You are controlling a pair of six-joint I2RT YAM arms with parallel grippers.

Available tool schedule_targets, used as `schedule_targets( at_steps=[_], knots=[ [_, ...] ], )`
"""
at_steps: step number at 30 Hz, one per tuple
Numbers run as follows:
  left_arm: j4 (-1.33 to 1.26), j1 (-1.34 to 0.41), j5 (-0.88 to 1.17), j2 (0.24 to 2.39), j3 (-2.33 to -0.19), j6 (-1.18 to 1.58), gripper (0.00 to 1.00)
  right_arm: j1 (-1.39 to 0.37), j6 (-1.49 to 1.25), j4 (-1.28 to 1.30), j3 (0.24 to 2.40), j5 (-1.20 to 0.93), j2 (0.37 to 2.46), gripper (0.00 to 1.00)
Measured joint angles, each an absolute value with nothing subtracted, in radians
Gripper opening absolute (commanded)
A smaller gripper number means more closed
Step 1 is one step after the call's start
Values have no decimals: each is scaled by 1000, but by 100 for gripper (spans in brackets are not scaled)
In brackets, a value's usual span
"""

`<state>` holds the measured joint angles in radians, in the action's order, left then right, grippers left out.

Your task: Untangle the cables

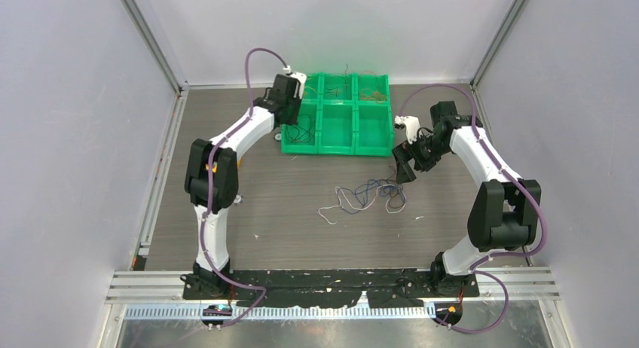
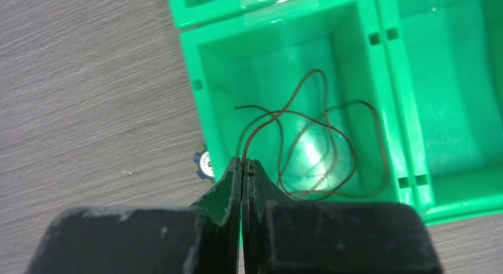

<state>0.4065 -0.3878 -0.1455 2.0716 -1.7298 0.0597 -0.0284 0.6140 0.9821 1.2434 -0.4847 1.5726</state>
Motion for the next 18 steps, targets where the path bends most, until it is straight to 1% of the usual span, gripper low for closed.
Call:
schedule_targets(
  at_steps=[4, 5, 6, 9, 12, 15, 18],
  knots=[
    [427, -445, -207, 2095, -1750, 38, 1, -25, 615, 983, 1243, -488, 1580, 95],
    [435, -456, -218, 2112, -1768, 36, 8, -24, 616, 983, 1243, -490, 1580, 95],
    [442, -465, -222, 2128, -1785, 35, 17, -24, 616, 984, 1243, -492, 1580, 95],
    [474, -476, -223, 2184, -1853, 35, 37, -24, 616, 986, 1243, -495, 1580, 95],
    [491, -464, -191, 2186, -1855, 41, 59, -23, 619, 991, 1243, -500, 1580, 95],
    [491, -452, -147, 2130, -1811, 37, 75, -22, 619, 992, 1243, -508, 1580, 95],
    [496, -443, -98, 2012, -1749, 33, 93, -22, 617, 991, 1243, -510, 1580, 96]
  ],
)
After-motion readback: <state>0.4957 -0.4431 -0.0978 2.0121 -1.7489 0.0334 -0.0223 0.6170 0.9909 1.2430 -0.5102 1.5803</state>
